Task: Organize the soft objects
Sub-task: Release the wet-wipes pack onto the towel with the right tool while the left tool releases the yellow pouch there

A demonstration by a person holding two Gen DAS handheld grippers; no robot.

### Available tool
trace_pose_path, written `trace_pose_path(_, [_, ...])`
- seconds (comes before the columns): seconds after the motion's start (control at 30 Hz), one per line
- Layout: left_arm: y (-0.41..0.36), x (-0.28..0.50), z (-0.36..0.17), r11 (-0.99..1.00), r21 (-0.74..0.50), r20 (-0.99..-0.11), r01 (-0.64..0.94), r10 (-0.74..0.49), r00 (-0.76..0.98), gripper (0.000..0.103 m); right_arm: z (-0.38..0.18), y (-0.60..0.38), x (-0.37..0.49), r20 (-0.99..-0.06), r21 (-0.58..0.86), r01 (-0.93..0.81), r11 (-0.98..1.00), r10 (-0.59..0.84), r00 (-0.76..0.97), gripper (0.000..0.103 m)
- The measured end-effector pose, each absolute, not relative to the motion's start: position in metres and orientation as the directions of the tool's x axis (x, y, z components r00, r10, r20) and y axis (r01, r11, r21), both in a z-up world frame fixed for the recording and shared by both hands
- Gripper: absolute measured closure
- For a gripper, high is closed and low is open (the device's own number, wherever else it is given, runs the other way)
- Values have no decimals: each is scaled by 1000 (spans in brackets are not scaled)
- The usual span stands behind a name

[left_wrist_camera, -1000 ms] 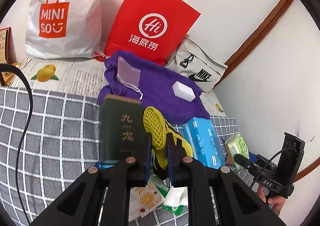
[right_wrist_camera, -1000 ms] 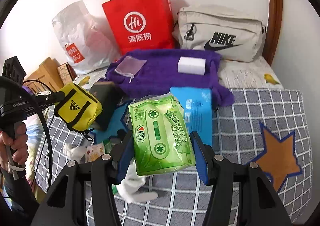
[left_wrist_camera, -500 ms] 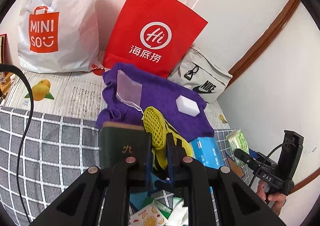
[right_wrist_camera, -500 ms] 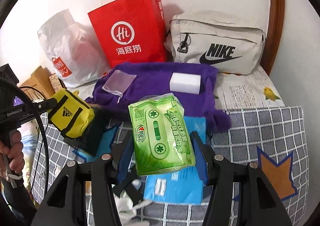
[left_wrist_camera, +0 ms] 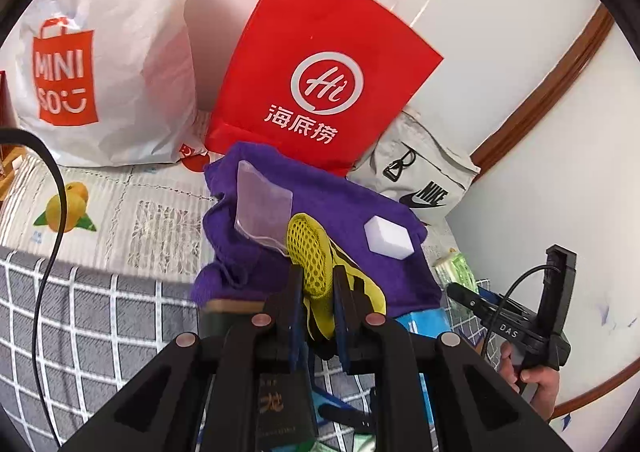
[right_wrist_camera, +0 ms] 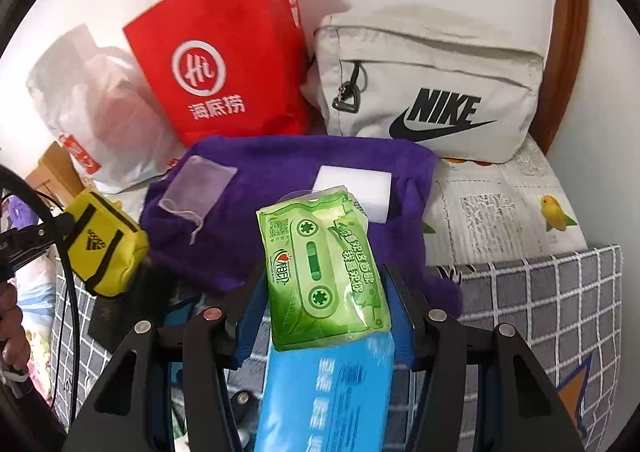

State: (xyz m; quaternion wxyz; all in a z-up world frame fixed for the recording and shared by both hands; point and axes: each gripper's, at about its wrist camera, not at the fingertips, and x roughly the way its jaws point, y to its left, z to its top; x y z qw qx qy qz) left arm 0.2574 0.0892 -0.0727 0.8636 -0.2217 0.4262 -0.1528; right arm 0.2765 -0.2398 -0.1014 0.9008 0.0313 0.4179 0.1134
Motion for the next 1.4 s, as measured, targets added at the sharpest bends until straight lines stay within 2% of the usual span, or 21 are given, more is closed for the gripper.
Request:
trace_pose_path(0.33, [86,297,-91,858,-511,-694,55,-449,563,89,-143,-240,334,-822,129,-163,978,198,534,48])
trace_pose_path(0.7, [82,319,-102,859,-510,-702,49,-449,553,89,-171,-238,357,-873,114,-171,979,180,452,48])
trace_pose_path(0.83, [82,326,-107,856,-515,-707,38,-449,546,89,-172,-237,357,-880,111,-192,975,186,438,45])
trace_pose_path(0.87, [81,328,-108,857,-514,-710,37,-449,543,89,-172,-235,357,-883,104,-201,974,184,432,42])
trace_pose_path(0.9, [80,330,-109,858,-512,-712,36,-447,542,89,-172,-234,356,-884,99,-211,972,184,431,37])
trace_pose_path(1.1, [71,344,-118,862,-505,-732,36,-450,511,89,-157,-232,343,-860,69,-226,972,172,479,27])
trace_pose_path(1.4, [69,349,-137,888,-460,-782,6,-409,471,89,-120,-247,309,-794,138,-205,969,232,561,26])
